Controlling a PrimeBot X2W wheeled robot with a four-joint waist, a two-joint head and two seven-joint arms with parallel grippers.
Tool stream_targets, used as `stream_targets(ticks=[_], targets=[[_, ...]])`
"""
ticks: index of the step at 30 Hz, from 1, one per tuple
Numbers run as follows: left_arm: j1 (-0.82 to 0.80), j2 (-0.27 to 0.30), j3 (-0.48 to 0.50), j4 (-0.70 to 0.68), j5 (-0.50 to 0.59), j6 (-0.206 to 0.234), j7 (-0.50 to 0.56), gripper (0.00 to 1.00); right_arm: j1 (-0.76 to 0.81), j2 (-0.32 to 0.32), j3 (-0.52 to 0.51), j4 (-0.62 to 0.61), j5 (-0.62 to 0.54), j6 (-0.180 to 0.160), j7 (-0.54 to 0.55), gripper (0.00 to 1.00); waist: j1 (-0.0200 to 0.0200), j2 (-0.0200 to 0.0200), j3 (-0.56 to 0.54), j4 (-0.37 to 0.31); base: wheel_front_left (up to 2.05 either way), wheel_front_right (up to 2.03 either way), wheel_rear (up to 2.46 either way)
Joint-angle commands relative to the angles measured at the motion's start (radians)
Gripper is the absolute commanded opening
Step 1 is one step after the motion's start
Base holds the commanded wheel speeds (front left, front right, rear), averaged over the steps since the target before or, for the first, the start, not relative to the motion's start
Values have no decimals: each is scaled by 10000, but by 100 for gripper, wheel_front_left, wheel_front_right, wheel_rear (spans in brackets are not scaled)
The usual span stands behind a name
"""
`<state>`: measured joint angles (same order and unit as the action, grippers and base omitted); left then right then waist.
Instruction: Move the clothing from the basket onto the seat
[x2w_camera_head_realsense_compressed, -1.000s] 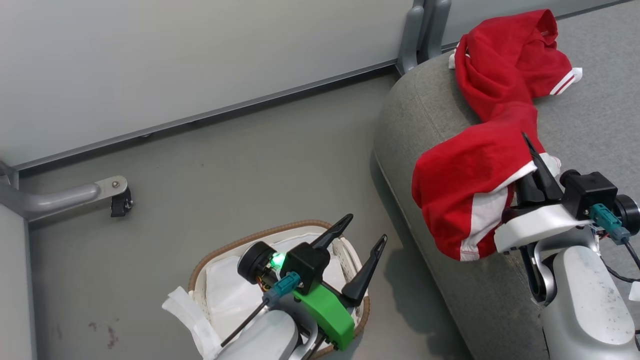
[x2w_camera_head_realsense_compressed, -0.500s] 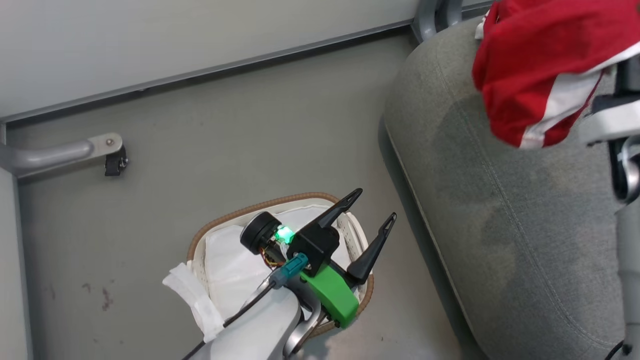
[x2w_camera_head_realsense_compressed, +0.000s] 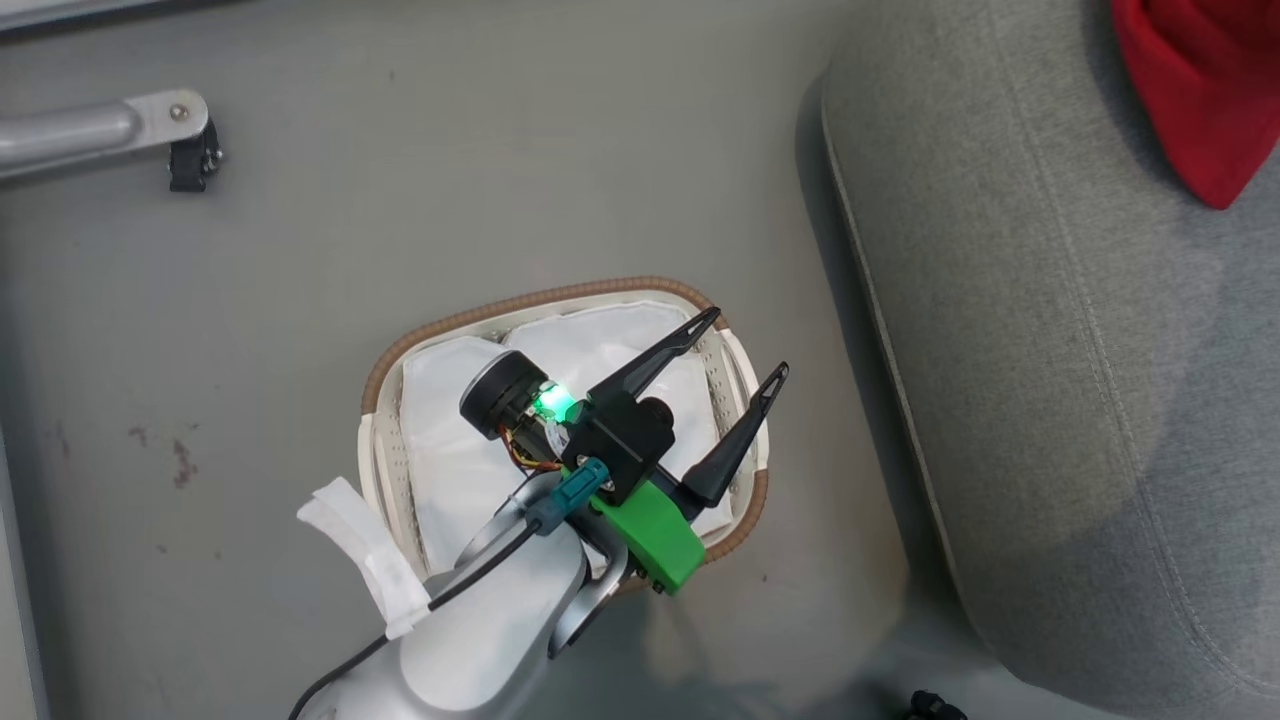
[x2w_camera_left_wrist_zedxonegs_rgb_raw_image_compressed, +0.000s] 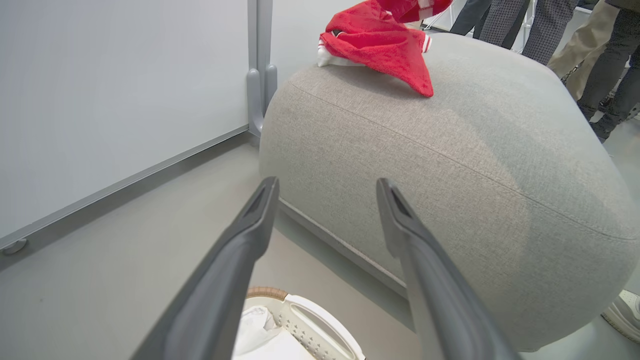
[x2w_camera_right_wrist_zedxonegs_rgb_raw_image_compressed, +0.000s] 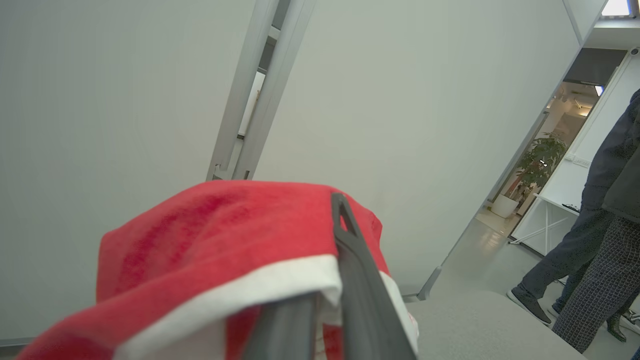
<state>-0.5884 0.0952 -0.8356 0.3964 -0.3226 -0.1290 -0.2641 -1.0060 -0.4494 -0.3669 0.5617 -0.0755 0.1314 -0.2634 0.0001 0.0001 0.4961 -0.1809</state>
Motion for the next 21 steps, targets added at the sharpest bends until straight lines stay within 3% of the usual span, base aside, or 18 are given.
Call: stream_targets(ticks=[1, 4, 16, 17, 19, 20, 21], targets=[[-196, 92, 93, -22, 60, -28, -3, 100, -103, -51, -111, 171, -129, -14, -20, 0, -1, -1, 966, 429, 0, 0, 0], [-227, 158, 208, -46, 171, -28, -3, 100, 162, -71, -384, 574, -357, -14, -18, 0, -1, -1, 1316, 501, 0, 0, 0], [-118, 217, 610, -100, 445, -28, -3, 100, 1126, 966, -1256, 1131, -940, -14, -20, 0, -1, -1, 1744, 311, 0, 0, 0], [-104, 217, 615, -86, 456, -28, -3, 100, 1169, 985, -1284, 1110, -948, -14, -20, 7, -1, -1, 1733, 291, 0, 0, 0], [-59, 234, 605, -27, 449, -28, -3, 100, 1309, 1152, -1314, 967, -994, -14, -18, 40, -1, -1, 1677, 231, 0, 0, 0], [-26, 246, 601, 0, 433, -28, -3, 100, 1431, 1278, -1286, 886, -997, -14, -18, 61, -1, -1, 1624, 186, 0, 0, 0], [-5, 242, 580, 21, 422, -28, -3, 100, 1513, 1328, -1266, 833, -979, -14, -17, 98, -1, -1, 1582, 158, 0, 0, 0]])
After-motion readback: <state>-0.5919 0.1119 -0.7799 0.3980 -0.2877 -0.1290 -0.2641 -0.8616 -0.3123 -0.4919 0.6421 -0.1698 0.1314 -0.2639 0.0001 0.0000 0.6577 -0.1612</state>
